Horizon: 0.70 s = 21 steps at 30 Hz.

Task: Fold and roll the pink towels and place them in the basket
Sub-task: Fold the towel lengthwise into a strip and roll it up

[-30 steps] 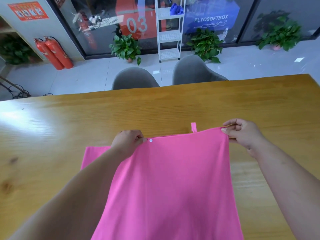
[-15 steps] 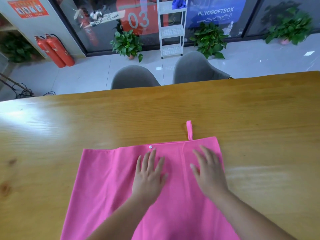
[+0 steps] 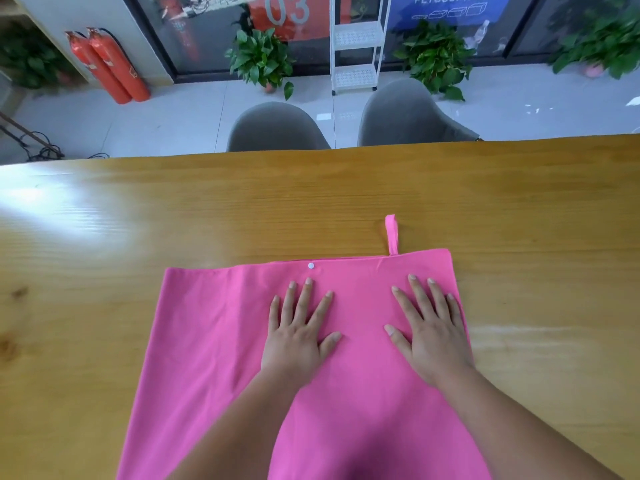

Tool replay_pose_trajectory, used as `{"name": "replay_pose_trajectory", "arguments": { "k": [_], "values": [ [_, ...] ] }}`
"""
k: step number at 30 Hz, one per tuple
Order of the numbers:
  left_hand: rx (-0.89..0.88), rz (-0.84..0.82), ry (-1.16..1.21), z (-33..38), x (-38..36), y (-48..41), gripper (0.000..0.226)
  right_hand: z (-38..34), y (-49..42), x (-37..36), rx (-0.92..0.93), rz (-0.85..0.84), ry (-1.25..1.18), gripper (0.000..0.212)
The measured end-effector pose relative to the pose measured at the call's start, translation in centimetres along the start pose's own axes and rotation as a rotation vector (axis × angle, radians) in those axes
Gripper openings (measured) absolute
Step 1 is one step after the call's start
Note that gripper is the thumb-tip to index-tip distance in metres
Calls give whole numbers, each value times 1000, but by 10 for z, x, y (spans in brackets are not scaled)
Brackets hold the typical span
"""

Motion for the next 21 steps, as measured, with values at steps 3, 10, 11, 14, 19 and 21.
{"name": "replay_pose_trajectory", "arguments": {
  "k": [3,10,11,14,19,21],
  "values": [
    [-15,-25,41,3,4,-1,73,-5,-3,8,-60,-47,17,73],
    [-105,76,127,-46,34,17,69,-88,-15,49,-67,-82,-15,77],
    [-103,97,138,-61,40,19,69,-107,-19,55,-31,-77,-30,77],
    [-49,120,131,-110,62,22,69,-161,-39,73,35,-54,-75,78],
    [8,172,117,-185,103,10,66,-204,-73,76,12,5,-67,81],
    [39,174,119,-208,115,4,61,-206,-78,69,-24,31,-53,82]
  ]
}}
Point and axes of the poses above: each hand's wrist, its own y-axis away from the middle knuckle, its own x-axis out of the back of the hand, z = x × y, the point moved 3 cm from there along -y, towards the middle knuckle, and after that the axes turned 13 degrees about y, right-handed, at the moved point
